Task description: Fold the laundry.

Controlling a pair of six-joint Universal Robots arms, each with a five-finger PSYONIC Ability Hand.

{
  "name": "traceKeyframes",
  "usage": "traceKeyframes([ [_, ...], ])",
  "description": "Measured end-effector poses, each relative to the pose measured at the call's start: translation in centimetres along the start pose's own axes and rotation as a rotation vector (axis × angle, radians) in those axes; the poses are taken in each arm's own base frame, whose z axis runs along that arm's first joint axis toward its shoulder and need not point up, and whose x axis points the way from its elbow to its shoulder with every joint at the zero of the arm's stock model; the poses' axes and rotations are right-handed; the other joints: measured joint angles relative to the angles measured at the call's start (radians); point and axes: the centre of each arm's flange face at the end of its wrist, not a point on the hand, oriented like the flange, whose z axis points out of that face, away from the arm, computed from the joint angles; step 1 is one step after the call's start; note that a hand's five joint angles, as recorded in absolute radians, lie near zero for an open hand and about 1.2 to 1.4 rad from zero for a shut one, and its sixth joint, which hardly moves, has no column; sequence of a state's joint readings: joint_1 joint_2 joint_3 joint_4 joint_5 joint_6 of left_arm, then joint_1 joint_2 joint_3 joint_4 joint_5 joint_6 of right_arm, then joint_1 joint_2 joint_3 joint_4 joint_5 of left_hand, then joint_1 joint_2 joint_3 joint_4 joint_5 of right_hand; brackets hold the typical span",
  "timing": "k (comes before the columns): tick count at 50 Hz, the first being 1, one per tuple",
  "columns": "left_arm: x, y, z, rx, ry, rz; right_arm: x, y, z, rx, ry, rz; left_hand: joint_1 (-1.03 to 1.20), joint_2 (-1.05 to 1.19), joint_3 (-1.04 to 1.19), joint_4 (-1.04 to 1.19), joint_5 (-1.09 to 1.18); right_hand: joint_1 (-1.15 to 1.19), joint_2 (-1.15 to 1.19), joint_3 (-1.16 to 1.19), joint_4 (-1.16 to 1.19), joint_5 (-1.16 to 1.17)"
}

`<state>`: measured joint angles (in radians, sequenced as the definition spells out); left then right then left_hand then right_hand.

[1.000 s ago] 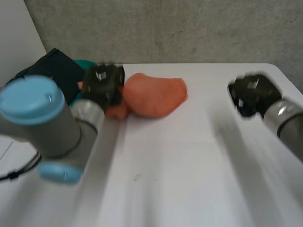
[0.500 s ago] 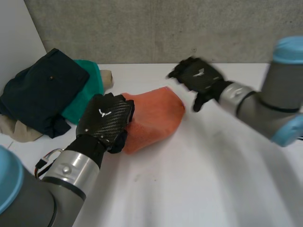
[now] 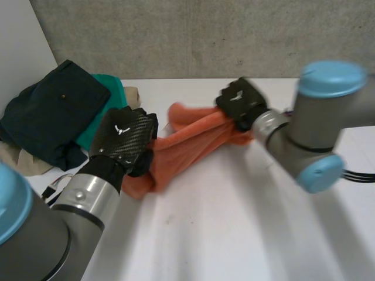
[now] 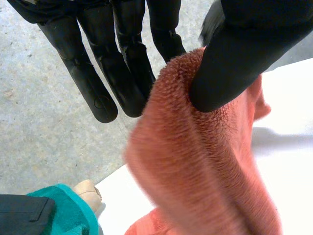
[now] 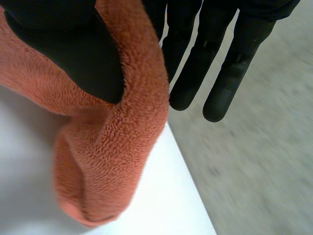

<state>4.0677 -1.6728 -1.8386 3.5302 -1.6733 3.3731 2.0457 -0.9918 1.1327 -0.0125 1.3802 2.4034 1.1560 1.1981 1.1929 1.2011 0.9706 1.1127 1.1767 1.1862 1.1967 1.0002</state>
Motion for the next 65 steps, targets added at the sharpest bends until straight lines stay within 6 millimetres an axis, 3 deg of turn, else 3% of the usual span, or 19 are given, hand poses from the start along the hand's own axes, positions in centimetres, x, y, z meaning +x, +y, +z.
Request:
traceKeyframes([
  [4, 0.2, 0.5, 1.3, -0.005, 0.001, 0.000, 1.5, 1.2, -3.5, -0.111, 0.011, 0.032, 0.000, 0.000, 0.000, 0.000, 0.000, 0.000, 0.000, 0.002, 0.000, 0.000],
  [8, 0.5, 1.1, 2.3, -0.014, 0.005, 0.000, 1.0, 2.3, -7.0, -0.239, -0.038, 0.068, 0.000, 0.000, 0.000, 0.000, 0.000, 0.000, 0.000, 0.003, 0.000, 0.000],
  [10, 0.8, 1.6, 3.0, -0.026, 0.011, 0.001, -0.1, 3.1, -9.9, -0.349, -0.096, 0.100, 0.000, 0.000, 0.000, 0.000, 0.000, 0.000, 0.000, 0.003, 0.000, 0.000],
  [11, 0.8, 1.6, 3.0, -0.026, 0.011, 0.001, -0.1, 3.1, -9.9, -0.349, -0.096, 0.100, 0.000, 0.000, 0.000, 0.000, 0.000, 0.000, 0.000, 0.003, 0.000, 0.000],
  [12, 1.1, 2.0, 3.4, -0.034, 0.016, 0.003, -1.0, 3.3, -11.6, -0.404, -0.133, 0.126, 0.000, 0.000, 0.000, 0.000, 0.000, 0.000, 0.000, 0.003, 0.001, 0.001],
  [15, 1.4, 2.5, 4.1, -0.047, 0.022, 0.005, -2.8, 3.3, -14.3, -0.467, -0.194, 0.205, 0.000, 0.000, 0.000, 0.000, 0.000, 0.000, 0.000, 0.003, 0.001, 0.005],
  [18, 1.5, 2.8, 4.3, -0.053, 0.025, 0.006, -4.0, 2.9, -15.4, -0.474, -0.225, 0.273, 0.000, 0.000, 0.000, 0.000, 0.000, 0.000, 0.000, 0.003, 0.001, 0.008],
  [20, 1.6, 3.0, 4.4, -0.057, 0.027, 0.006, -4.4, 2.6, -15.7, -0.459, -0.233, 0.316, 0.000, 0.000, 0.000, 0.000, 0.000, -0.200, -0.240, -0.238, -0.222, -0.211],
  [23, 1.6, 3.0, 4.4, -0.059, 0.028, 0.007, -4.1, 2.2, -14.9, -0.413, -0.206, 0.352, 0.000, 0.000, 0.000, 0.000, 0.014, -0.625, -0.684, -0.676, -0.680, -0.683],
  [25, 1.7, 3.0, 4.3, -0.059, 0.028, 0.007, -3.5, 2.1, -14.3, -0.391, -0.181, 0.357, 0.000, 0.000, 0.000, 0.000, 0.015, -0.714, -0.776, -0.774, -0.788, -0.787],
  [33, 1.5, 2.7, 3.0, -0.066, 0.033, 0.009, 1.0, 1.1, -11.5, -0.307, -0.070, 0.252, 0.000, 0.000, 0.000, 0.000, 0.015, -0.723, -0.780, -0.787, -0.817, -0.830],
  [38, 1.3, 2.0, 2.0, -0.054, 0.032, 0.008, 2.1, 0.8, -10.1, -0.295, -0.073, 0.182, 0.000, 0.000, 0.000, 0.000, 0.015, -0.723, -0.780, -0.787, -0.817, -0.832],
  [43, 1.2, 1.5, 1.3, -0.041, 0.031, 0.006, 1.4, 1.8, -8.1, -0.301, -0.122, 0.158, 0.000, 0.000, 0.000, 0.000, 0.015, -0.723, -0.780, -0.787, -0.817, -0.831],
  [54, 1.1, 1.5, 1.1, -0.041, 0.030, 0.005, -2.6, 6.6, -2.6, -0.282, -0.253, 0.053, 0.000, 0.000, 0.000, 0.000, 0.015, -0.709, -0.777, -0.785, -0.796, -0.752],
  [65, 1.0, 1.7, 1.1, -0.049, 0.028, 0.003, -4.8, 8.7, 0.0, -0.252, -0.288, 0.009, 0.000, 0.000, 0.000, 0.000, 0.014, -0.672, -0.757, -0.758, -0.750, -0.723],
])
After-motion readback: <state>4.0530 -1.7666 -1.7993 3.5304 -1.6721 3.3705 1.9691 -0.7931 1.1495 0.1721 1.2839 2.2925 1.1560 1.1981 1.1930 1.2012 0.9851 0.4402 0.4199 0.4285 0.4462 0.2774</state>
